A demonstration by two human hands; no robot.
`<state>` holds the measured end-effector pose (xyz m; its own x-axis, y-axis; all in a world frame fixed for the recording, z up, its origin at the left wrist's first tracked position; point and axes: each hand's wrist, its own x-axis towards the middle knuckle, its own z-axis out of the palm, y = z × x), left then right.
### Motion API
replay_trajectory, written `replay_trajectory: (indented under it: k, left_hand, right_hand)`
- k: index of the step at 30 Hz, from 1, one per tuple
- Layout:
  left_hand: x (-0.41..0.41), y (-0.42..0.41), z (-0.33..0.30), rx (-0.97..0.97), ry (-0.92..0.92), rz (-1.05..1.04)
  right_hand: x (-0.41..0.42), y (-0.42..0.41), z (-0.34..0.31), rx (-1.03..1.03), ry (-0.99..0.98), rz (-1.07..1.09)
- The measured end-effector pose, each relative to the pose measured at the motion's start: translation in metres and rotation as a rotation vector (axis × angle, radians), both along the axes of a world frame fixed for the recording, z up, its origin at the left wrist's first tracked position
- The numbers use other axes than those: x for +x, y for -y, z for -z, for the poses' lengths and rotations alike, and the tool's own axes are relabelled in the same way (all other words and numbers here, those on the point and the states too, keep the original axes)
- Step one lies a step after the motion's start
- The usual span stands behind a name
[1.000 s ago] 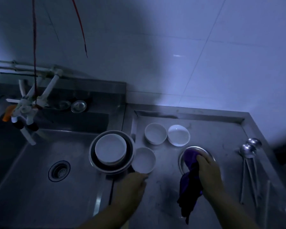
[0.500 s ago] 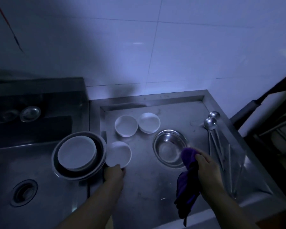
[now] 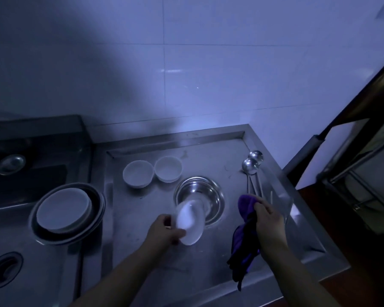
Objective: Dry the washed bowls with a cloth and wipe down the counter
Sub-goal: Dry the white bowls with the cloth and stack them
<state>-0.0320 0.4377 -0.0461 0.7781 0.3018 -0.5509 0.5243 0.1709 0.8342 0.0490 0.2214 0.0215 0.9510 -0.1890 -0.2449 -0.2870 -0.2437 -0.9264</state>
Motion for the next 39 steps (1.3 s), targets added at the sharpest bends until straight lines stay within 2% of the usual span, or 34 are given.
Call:
replay_trajectory:
  k: [5,9,12,17,22,24,26,28,30,32,33,39]
  left_hand:
    - [0.018,0.068,-0.03,0.705,0.206,0.34]
    - [0.028,0.106,-0.049,0.972,0.345,0.495]
    - [0.035,0.126,-0.068,1.048,0.383,0.414]
    - [0.048,0.141,-0.104,1.051,0.415,0.242]
    - [0.053,0.142,-0.126,0.788,0.369,0.078]
    - [0.057,0.144,-0.133,0.673,0.377,-0.018]
    - [0.059,0.148,-0.143,0.604,0.39,-0.083]
    - [0.059,0.157,-0.155,0.49,0.424,-0.115]
    - [0.057,0.166,-0.168,0.382,0.48,-0.157]
    - [0.056,0.171,-0.179,0.421,0.503,-0.2]
    - [0.056,0.172,-0.182,0.421,0.518,-0.232]
    - [0.059,0.18,-0.196,0.314,0.605,-0.339]
  right_hand:
    - [0.021,0.062,-0.003,-0.025,0.042,-0.012]
    - [0.038,0.102,-0.007,-0.028,0.097,-0.018]
    - [0.049,0.122,-0.012,-0.018,0.147,-0.017]
    - [0.06,0.135,-0.015,0.016,0.224,-0.021]
    - [0.054,0.127,-0.035,0.022,0.379,-0.185]
    - [0.044,0.119,-0.052,0.055,0.544,-0.269]
    - [0.039,0.11,-0.069,0.014,0.802,-0.377]
    - [0.038,0.1,-0.082,-0.15,1.058,-0.494]
    - [0.038,0.09,-0.091,-0.418,1.215,-0.59]
    - [0.033,0.083,-0.095,-0.616,1.267,-0.634]
    - [0.03,0.081,-0.095,-0.642,1.27,-0.647]
    - [0.005,0.068,-0.1,-0.468,1.278,-0.695]
